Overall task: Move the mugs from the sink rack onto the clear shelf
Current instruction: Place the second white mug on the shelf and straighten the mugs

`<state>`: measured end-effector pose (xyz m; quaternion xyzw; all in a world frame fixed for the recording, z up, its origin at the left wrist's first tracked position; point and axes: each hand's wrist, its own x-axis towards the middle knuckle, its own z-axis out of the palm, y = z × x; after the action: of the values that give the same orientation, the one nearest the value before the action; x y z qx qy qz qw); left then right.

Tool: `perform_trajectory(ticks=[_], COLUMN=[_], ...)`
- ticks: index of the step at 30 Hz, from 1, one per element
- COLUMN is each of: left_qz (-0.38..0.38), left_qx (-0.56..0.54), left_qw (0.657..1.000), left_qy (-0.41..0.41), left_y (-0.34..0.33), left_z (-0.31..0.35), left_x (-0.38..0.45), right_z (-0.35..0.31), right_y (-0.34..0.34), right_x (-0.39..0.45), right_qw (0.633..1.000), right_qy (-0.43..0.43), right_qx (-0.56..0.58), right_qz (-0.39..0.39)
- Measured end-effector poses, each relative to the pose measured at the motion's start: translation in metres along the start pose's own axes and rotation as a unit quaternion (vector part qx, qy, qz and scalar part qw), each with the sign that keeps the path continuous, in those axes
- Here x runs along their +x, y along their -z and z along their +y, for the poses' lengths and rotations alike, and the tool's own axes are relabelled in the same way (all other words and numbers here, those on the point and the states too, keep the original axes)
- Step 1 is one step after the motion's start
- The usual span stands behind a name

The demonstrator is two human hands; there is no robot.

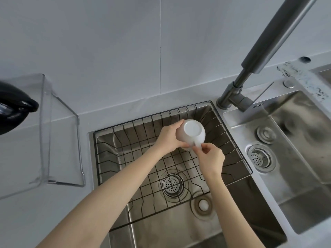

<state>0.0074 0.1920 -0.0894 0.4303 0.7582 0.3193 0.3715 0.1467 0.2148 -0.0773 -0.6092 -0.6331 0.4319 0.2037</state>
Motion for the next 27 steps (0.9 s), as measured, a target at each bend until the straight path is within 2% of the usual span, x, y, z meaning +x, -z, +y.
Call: perform_trajectory(ticks=[8,13,19,24,27], left_qz=[0.067,0.155,0.284,0.377,0.408], left_qx=[0.004,0.007,-0.036,-0.038,-0.027], left_qw=[0.997,0.986,0.954,0.922,0.911], left_qy=[-0.028,-0.054,-0.087,-0.079,-0.056], left_y=[0.037,0.081,0.141,0.191,0.216], left_z=[0.027,0.054,0.067,0.06,0.048], left_x=[-0.027,-0.062,-0.129,-0.185,-0.217], right_z=[-0.035,-0.083,-0.151,-0.199,-0.218], right_y=[0.017,0.029,0.029,0.009,-0.01], right_x=[-0.013,-0.033,-0.074,-0.119,-0.144], right_qw=[0.997,0.989,0.963,0.938,0.923], right_qy=[0.067,0.143,0.249,0.311,0.338], right_qx=[0.023,0.035,0.059,0.076,0.077], right_qz=[-0.002,-0.018,-0.083,-0.135,-0.165])
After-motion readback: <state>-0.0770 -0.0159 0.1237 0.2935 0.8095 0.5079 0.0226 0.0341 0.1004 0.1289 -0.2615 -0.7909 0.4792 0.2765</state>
